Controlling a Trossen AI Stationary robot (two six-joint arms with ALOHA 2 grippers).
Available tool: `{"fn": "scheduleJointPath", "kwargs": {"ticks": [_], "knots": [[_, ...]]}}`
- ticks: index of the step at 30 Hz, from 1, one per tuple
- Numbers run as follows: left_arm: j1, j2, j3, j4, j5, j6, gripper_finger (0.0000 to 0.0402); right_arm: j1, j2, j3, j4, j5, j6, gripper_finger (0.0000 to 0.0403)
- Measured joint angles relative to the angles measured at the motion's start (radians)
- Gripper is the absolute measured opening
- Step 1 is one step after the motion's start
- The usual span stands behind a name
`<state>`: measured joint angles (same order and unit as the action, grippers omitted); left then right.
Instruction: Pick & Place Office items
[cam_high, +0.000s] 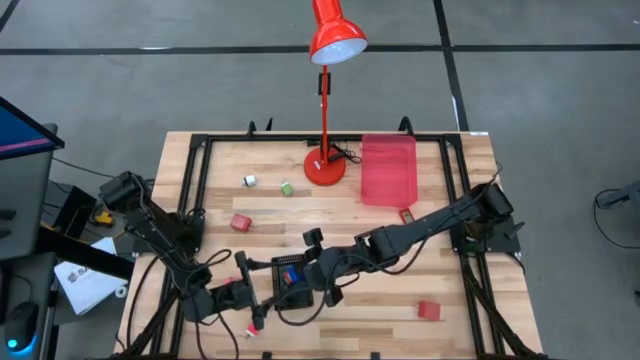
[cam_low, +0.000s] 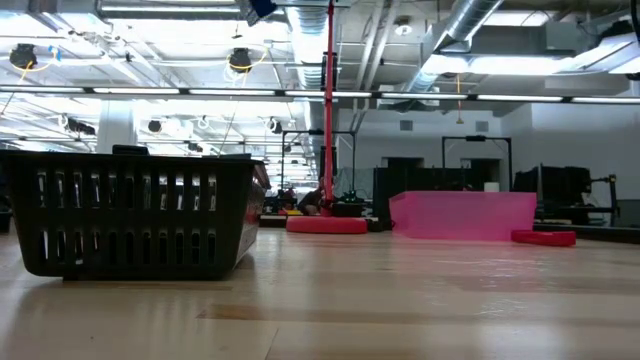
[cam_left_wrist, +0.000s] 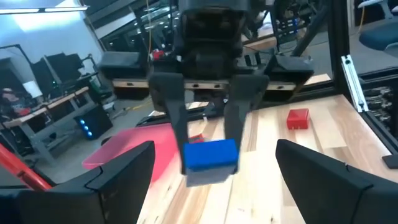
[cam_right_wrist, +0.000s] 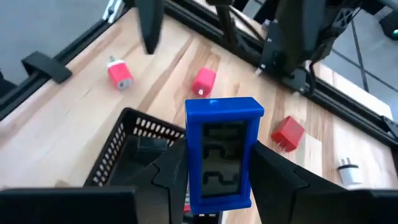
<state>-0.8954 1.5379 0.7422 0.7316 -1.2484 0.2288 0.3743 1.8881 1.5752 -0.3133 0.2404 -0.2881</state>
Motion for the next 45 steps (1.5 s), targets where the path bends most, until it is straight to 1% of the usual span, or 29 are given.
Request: {"fn": "scheduleJointPath", "kwargs": {"ticks": [4, 9, 12, 15, 29, 32, 35, 45], "knots": [[0.0, 0.0, 0.0, -0.003, 0.0, -0.001, 0.0331, -0.019, -0.003, -0.03, 0.05, -0.003, -0.001, 0.0133], [0.012, 0.0, 0.0, -0.008, 0.0, 0.0, 0.0331, -0.024, -0.004, -0.042, 0.139, -0.006, -0.039, 0.0133], [0.013, 0.0, 0.0, -0.015, 0.001, 0.002, 0.0331, -0.026, -0.003, -0.045, 0.15, -0.01, -0.05, 0.0133], [0.016, 0.001, 0.0, -0.018, 0.0, 0.002, 0.0331, -0.028, -0.003, -0.045, 0.195, -0.04, -0.054, 0.0134], [0.032, 0.001, 0.0, -0.013, 0.0, -0.001, 0.0329, -0.022, -0.003, -0.044, 0.195, -0.059, -0.046, 0.0134], [0.032, 0.001, 0.0, -0.006, 0.0, -0.001, 0.0313, -0.022, -0.003, -0.044, 0.194, -0.059, -0.045, 0.0134], [0.032, 0.001, 0.0, -0.006, 0.0, -0.001, 0.0288, -0.022, -0.003, -0.044, 0.194, -0.059, -0.045, 0.0134], [0.033, 0.001, 0.0, -0.004, 0.001, -0.001, 0.0179, -0.023, -0.003, -0.044, 0.194, -0.059, -0.044, 0.0134]]}}
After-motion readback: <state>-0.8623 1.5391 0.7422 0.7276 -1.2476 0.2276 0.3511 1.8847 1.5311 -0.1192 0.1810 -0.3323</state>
